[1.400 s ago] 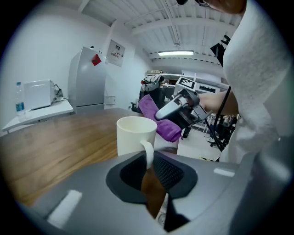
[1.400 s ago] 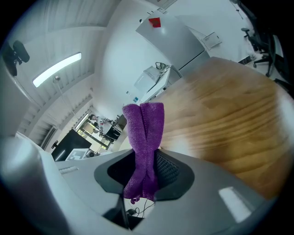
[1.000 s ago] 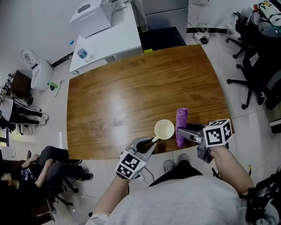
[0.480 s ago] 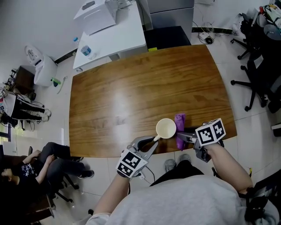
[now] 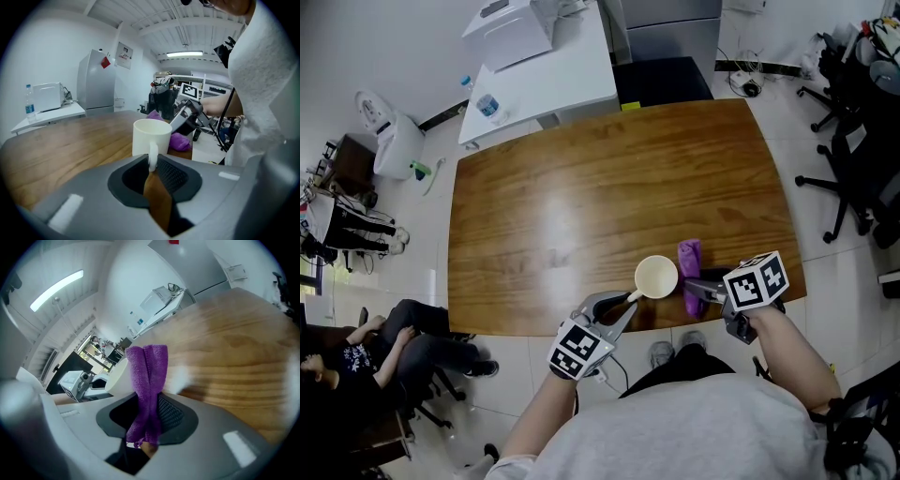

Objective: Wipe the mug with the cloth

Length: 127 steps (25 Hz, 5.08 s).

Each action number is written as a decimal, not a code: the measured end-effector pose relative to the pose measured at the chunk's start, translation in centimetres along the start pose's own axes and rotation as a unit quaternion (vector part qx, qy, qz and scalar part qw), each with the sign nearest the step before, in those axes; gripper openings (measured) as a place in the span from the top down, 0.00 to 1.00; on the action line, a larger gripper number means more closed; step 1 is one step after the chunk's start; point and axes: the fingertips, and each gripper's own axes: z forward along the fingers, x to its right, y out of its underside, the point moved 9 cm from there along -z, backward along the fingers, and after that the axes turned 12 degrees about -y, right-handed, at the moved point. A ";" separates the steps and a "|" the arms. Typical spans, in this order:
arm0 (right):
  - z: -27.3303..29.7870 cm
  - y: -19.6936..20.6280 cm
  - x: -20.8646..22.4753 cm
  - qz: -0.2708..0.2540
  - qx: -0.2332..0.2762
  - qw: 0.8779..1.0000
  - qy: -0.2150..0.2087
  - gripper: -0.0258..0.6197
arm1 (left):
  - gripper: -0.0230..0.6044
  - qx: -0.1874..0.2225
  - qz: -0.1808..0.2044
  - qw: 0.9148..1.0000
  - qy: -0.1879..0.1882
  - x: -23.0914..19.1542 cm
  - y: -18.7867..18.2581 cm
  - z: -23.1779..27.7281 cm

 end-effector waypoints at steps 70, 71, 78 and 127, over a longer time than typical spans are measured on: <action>7.3 -9.2 3.5 -0.043 -0.076 0.992 -0.094 0.77 | 0.88 0.023 -0.085 0.994 -0.060 -4.1 0.2 1.1; 7.4 -9.1 3.6 -0.044 -0.078 0.992 -0.094 0.77 | 0.88 0.025 -0.087 0.994 -0.062 -4.2 0.3 1.2; 6.8 -9.7 3.1 -0.057 -0.064 0.992 -0.097 0.77 | 0.88 0.029 -0.099 0.992 -0.068 -4.4 0.4 1.3; 9.4 -10.5 -0.7 -0.022 -0.041 0.966 -0.253 0.77 | 0.93 0.041 -0.152 0.985 -0.073 -5.3 0.4 2.5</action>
